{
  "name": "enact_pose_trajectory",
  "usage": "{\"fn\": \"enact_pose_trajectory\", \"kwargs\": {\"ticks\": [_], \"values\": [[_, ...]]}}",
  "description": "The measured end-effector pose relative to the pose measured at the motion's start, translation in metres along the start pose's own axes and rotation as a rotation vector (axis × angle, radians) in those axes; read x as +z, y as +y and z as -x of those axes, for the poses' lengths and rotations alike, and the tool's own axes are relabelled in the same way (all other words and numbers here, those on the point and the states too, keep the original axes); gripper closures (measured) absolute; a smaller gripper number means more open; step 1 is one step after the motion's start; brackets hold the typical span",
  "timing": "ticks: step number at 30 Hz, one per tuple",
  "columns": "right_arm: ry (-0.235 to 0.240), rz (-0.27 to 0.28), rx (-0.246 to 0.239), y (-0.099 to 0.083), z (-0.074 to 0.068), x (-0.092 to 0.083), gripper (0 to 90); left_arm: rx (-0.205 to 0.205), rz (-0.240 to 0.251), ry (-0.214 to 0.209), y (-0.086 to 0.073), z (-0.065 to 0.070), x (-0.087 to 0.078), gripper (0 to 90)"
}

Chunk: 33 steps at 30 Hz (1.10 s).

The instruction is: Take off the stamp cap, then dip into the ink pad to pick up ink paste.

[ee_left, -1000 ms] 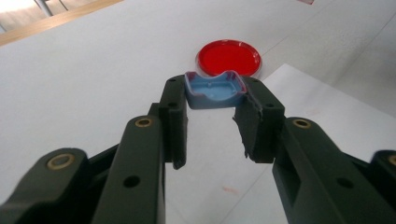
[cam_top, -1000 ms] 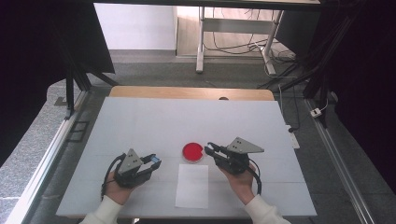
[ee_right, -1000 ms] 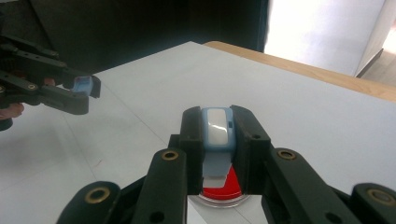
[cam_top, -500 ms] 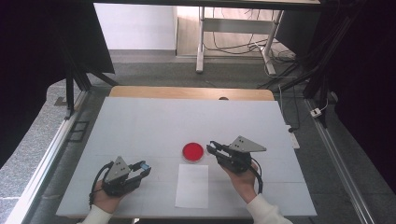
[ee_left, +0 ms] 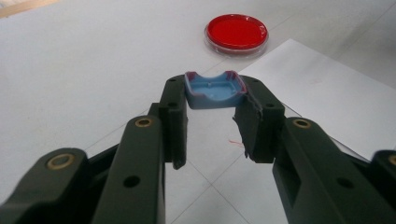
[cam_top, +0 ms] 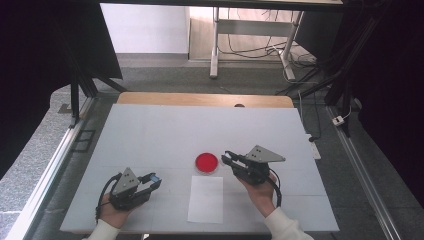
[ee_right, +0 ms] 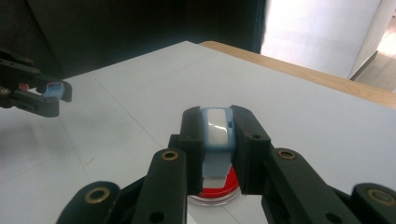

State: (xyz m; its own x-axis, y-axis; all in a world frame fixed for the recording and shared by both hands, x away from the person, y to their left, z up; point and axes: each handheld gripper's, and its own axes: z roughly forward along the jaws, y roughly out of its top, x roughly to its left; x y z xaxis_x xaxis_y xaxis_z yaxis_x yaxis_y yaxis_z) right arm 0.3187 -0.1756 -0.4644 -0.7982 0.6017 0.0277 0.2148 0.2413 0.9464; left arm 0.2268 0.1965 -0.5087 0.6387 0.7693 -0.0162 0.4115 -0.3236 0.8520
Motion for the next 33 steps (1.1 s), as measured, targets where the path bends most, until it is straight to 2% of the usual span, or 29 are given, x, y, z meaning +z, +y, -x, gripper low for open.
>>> {"fn": "enact_pose_trajectory", "kwargs": {"ticks": [16,33], "values": [[-0.007,0.004,-0.004,0.002,0.003,-0.001,74.6,-0.003,-0.003,0.003,-0.001,0.0,0.0,64.8],[-0.012,-0.039,-0.029,0.004,0.005,0.01,74.6,0.0,-0.009,-0.005,-0.001,0.001,0.003,64.8]]}}
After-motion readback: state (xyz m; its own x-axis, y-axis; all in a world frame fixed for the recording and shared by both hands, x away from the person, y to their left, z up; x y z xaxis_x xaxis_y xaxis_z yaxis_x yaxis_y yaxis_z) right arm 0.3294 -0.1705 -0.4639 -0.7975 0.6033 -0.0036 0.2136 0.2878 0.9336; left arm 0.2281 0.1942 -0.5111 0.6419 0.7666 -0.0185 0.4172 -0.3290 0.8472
